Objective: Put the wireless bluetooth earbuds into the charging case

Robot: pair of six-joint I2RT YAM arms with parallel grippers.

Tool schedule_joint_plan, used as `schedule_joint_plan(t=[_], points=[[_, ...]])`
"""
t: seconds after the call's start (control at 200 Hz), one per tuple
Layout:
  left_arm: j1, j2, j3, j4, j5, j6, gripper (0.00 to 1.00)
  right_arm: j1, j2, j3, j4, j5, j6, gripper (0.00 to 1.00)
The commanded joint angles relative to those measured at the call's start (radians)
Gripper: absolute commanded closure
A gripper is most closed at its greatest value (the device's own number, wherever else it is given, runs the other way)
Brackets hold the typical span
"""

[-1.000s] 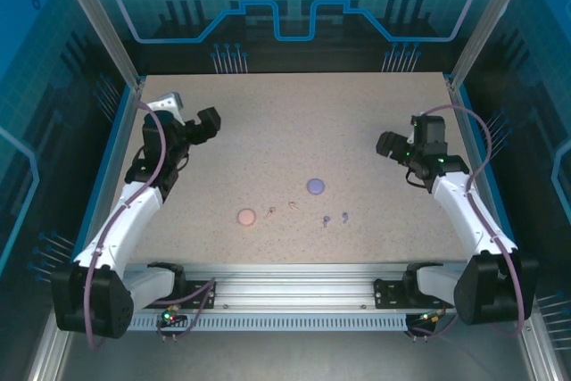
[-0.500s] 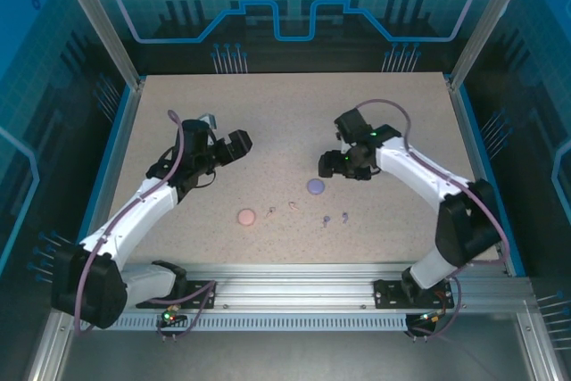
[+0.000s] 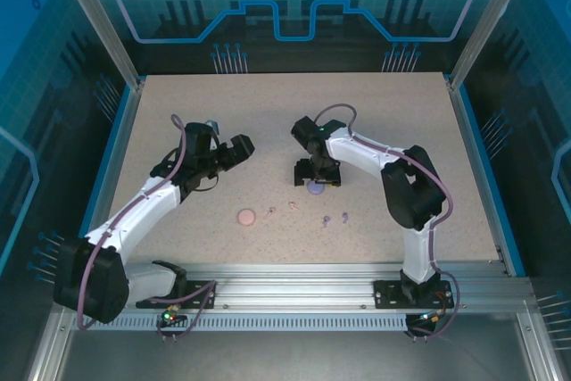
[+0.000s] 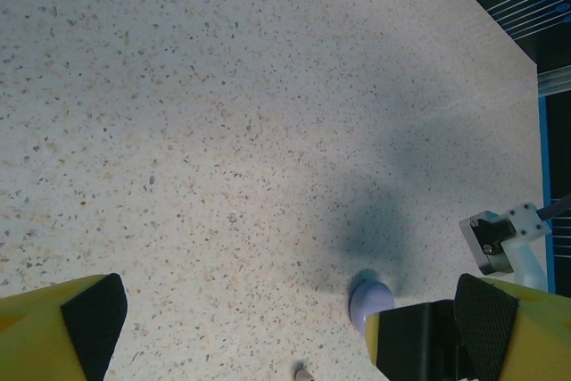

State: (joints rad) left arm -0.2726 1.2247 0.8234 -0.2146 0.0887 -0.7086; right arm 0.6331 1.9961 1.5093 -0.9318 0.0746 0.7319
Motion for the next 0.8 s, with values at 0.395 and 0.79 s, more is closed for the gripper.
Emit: schedule_joint_plan(t=[0.395, 0.79], points=[[-0.008, -0.02, -0.035, 0.029, 0.035, 0.009, 0.01, 0.011, 0.113, 0.065, -0.052, 0.052, 0.041, 0.27], [-0.007, -0.008, -0.034, 0.032, 0.047, 0.008, 0.01, 0.011, 0.153, 0.077, -0.046, 0.067, 0.027, 0.36]])
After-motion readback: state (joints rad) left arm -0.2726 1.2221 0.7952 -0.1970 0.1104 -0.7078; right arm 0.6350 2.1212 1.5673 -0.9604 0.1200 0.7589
